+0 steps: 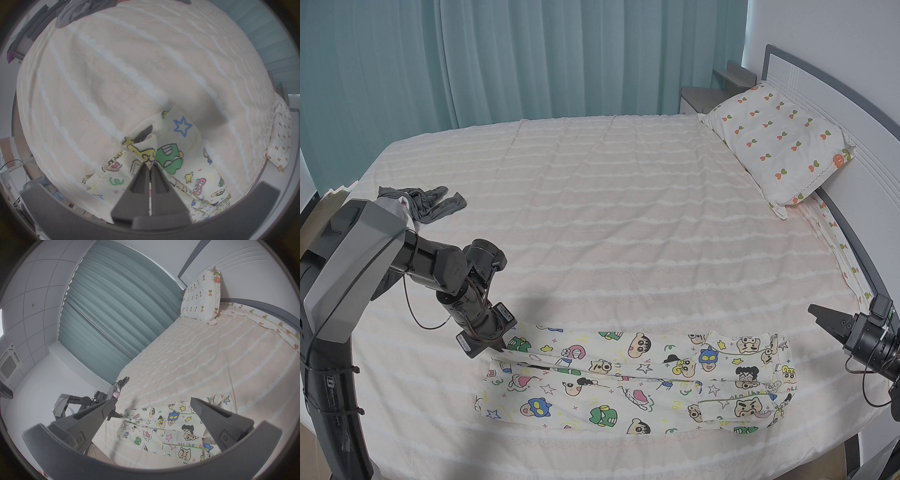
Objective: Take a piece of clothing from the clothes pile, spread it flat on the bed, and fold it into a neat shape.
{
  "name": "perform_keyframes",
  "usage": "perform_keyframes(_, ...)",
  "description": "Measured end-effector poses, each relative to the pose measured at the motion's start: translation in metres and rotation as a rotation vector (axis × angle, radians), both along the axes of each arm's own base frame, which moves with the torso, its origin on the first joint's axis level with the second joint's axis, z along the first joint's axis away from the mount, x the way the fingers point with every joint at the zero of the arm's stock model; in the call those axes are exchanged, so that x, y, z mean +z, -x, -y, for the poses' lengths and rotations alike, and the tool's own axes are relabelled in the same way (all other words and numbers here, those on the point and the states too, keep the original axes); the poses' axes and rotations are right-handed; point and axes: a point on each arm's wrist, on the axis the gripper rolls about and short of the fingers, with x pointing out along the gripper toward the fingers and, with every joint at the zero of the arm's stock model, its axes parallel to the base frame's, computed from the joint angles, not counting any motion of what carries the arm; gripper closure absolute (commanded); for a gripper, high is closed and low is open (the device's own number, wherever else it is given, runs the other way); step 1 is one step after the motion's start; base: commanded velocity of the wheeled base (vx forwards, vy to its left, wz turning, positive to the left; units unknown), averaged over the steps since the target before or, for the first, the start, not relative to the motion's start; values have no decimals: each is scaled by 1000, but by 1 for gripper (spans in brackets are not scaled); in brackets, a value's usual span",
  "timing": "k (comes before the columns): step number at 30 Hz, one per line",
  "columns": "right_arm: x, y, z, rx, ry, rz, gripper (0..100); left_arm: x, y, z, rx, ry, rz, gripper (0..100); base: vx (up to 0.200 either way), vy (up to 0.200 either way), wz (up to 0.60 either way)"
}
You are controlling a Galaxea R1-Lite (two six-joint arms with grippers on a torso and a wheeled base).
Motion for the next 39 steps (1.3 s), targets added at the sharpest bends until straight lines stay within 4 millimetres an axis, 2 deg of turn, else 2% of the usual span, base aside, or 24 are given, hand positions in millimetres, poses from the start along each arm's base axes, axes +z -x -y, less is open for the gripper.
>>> perform_keyframes(5, 0, 0, 0, 0, 0, 0, 0, 14, -2, 10, -16, 0, 103, 100, 0, 0, 0)
perform_keyframes(13, 0, 0, 0, -1, 0, 0, 0, 25, -3, 25, -36, -3, 285, 100, 0, 0, 0)
perform_keyframes(17, 0, 0, 0, 0, 0, 0, 0, 26, 3, 28, -70, -1, 360, 100, 0, 0, 0)
perform_keyframes(23, 0, 0, 0, 0, 0, 0, 0, 27, 14, 26, -108, 2, 464, 100, 0, 0, 0)
perform_keyframes(28, 0, 0, 0, 0, -1, -1, 0, 35, 23, 23, -137, 17, 596, 100, 0, 0, 0)
perform_keyframes(32, 0, 0, 0, 0, -1, -2, 0, 36, 33, 19, -177, 1, 619, 100, 0, 0, 0)
perform_keyframes(39, 0, 0, 0, 0, -1, -1, 0, 39, 40, 18, -213, 24, 738, 100, 0, 0, 0)
